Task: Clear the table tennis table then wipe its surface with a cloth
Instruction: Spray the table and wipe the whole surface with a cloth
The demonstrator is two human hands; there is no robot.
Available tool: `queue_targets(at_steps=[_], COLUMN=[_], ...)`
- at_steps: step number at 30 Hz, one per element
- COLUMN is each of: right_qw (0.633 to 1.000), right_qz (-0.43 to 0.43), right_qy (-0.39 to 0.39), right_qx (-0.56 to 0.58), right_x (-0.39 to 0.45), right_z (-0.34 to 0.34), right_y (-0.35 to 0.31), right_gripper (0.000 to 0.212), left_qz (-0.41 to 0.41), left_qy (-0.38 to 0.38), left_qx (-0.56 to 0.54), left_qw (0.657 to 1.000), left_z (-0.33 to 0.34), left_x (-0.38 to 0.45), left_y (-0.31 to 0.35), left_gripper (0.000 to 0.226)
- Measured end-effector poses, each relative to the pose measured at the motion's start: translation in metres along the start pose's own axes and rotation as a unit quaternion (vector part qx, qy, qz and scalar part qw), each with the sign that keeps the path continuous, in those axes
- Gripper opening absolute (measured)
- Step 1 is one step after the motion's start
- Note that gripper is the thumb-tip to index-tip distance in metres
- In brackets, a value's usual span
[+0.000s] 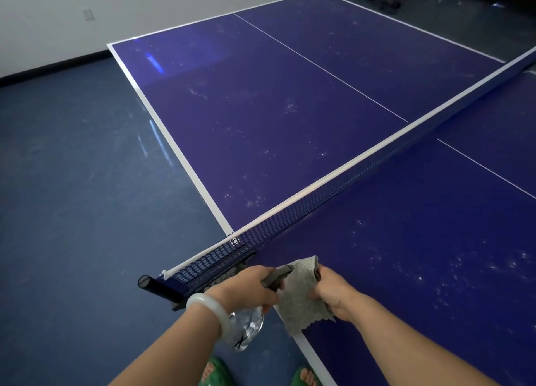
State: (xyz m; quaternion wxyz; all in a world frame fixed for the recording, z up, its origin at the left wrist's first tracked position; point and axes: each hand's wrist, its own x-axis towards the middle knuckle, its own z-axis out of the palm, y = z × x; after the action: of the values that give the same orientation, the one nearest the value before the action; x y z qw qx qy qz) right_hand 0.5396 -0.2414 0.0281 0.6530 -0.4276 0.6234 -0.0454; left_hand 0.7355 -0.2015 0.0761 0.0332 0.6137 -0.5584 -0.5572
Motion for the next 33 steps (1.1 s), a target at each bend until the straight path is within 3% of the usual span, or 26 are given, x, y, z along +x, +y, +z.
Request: queue_targets(at_steps=[8,19,29,33], right_qw=[1.000,1.000,0.999,0.998], right_qz=[0.010,0.009,0.018,0.018], right_qy=[-0.003,-0.008,-0.003,-0.008], right_qx=[0.011,0.023,0.032,0.052], right_x=[0.000,-0.001,0.002,0.004], right_z=[-0.003,-0.004,-0.002,-0.003], right_y=[0.000,-0.003,-0.001,-0.001], right_gripper=[0.056,0.059,0.060,0.056], left_qz=[-0.025,-0.025,-0.006,-0.031], left_qy=[-0.063,0.026,-0.067,-0.015], left_qx=[0.105,0.136,0.136,0.117], left_qw=[0.992,0.990,0.988,0.993], left_z=[0.009,-0.001,0.004,0.000], left_x=[-0.015,-0.003,-0.013,-0.020], left_y=[-0.022,-0.004,-0.002,-0.023], left_gripper=[0.028,0.024,0.021,0.026])
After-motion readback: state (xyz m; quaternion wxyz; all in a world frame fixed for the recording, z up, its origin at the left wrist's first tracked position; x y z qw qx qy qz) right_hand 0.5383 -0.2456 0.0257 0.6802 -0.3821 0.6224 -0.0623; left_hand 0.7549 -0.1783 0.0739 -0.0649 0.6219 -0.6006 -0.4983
